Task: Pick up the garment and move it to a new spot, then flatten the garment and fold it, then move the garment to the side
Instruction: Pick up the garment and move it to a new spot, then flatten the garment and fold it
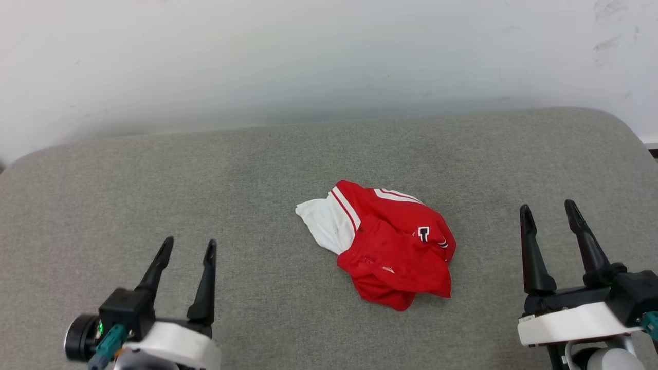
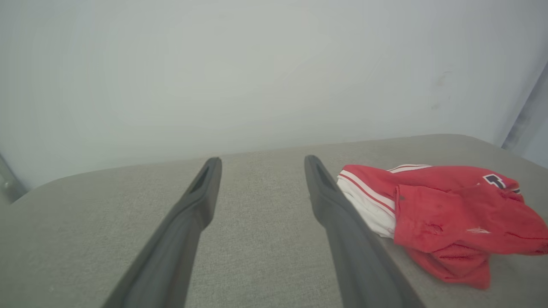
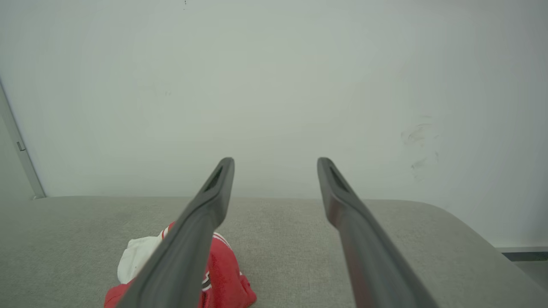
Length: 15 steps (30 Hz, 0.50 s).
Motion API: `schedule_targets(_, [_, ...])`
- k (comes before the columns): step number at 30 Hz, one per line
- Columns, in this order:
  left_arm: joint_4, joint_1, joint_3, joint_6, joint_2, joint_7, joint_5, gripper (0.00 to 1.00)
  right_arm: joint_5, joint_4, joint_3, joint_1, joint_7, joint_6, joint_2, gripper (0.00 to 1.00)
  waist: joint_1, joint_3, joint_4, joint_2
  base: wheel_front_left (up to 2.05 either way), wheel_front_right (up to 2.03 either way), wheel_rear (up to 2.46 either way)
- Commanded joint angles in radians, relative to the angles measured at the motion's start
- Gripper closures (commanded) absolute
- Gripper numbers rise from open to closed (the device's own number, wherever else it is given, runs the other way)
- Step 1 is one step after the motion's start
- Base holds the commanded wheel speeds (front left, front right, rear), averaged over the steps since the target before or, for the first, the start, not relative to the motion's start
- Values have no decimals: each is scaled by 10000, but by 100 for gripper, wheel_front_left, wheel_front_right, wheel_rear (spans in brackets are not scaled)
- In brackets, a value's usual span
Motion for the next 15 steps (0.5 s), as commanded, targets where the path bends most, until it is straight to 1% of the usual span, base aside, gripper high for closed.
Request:
schedule_targets(1, [-124,382,287,-21,-192,-24,164,0,75,32,-27,111,-20,-3,6,0,0,-9,6,0,0,0,0])
schedule_targets(2, [-183,586,478,-55,-320,-24,282,0,84,46,-44,142,-20,-3,7,0,0,-14,12,0,0,0,0])
schedule_targets(4, [-259,914,797,-259,-521,-25,516,0,88,64,-61,221,-20,-3,7,0,0,-13,29,0,0,0,0])
schedule_targets(10, [-45,1233,1240,-952,-900,-25,911,0,81,88,-44,186,-20,-3,6,0,0,67,14,0,0,0,0])
schedule_targets(13, [275,1055,1304,-1233,-1037,98,502,0,138,35,-26,47,-20,-3,6,0,0,239,-57,0,0,0,0])
schedule_targets(15, [380,642,1275,-1371,-984,591,285,0,86,-6,-9,-61,-20,-3,7,0,0,455,-128,0,0,0,0])
